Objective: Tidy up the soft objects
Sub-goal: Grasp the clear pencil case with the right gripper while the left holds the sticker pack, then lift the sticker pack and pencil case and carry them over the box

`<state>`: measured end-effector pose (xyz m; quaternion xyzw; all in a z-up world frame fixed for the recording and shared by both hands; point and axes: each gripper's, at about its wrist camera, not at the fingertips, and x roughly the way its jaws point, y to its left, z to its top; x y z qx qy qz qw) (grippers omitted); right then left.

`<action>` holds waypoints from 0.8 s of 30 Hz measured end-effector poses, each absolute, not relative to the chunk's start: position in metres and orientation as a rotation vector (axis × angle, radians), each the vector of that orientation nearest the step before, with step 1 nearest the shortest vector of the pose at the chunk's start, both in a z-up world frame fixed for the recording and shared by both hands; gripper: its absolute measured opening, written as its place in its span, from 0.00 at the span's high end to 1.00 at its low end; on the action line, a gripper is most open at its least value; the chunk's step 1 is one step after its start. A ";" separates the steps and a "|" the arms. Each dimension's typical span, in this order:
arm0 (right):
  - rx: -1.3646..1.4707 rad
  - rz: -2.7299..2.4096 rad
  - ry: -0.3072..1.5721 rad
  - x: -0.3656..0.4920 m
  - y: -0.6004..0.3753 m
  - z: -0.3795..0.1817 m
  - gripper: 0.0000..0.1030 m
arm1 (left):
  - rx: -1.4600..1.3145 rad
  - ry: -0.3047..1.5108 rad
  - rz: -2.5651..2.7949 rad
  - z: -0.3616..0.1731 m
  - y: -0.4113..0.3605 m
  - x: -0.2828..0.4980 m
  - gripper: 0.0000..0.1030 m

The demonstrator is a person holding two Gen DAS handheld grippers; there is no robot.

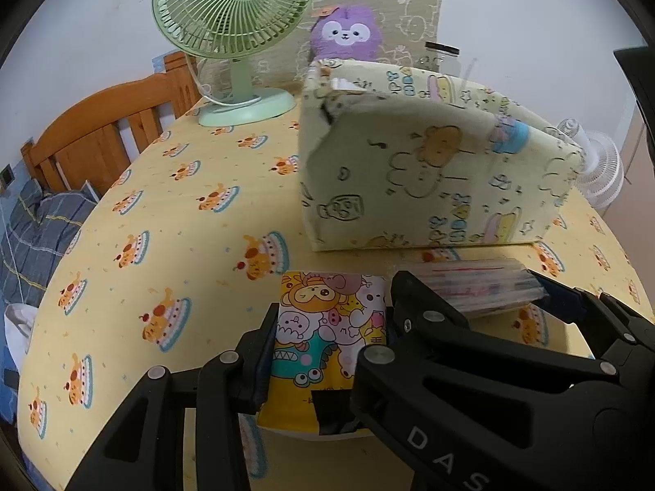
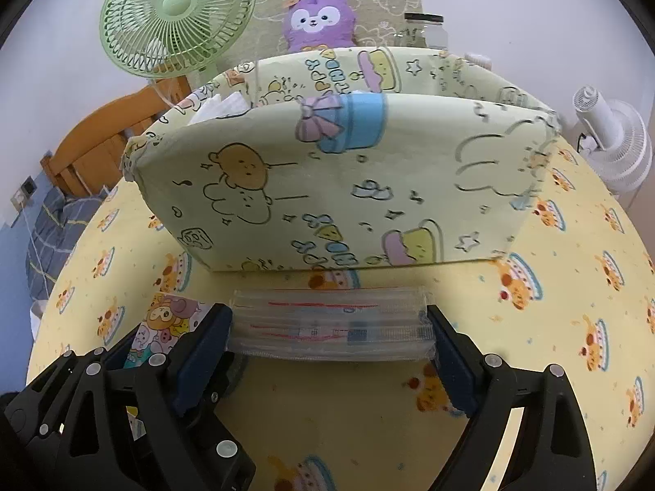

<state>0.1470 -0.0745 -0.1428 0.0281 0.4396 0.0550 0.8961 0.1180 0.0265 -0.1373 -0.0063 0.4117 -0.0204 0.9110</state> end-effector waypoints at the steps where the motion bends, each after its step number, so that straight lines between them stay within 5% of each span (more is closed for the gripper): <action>1: 0.059 0.110 0.909 0.145 -0.077 -0.142 0.10 | -0.013 0.847 -0.046 -0.137 0.025 0.117 0.54; 24: 0.092 0.071 0.818 0.106 -0.115 -0.101 0.11 | -0.007 0.769 -0.104 -0.101 -0.005 0.086 0.54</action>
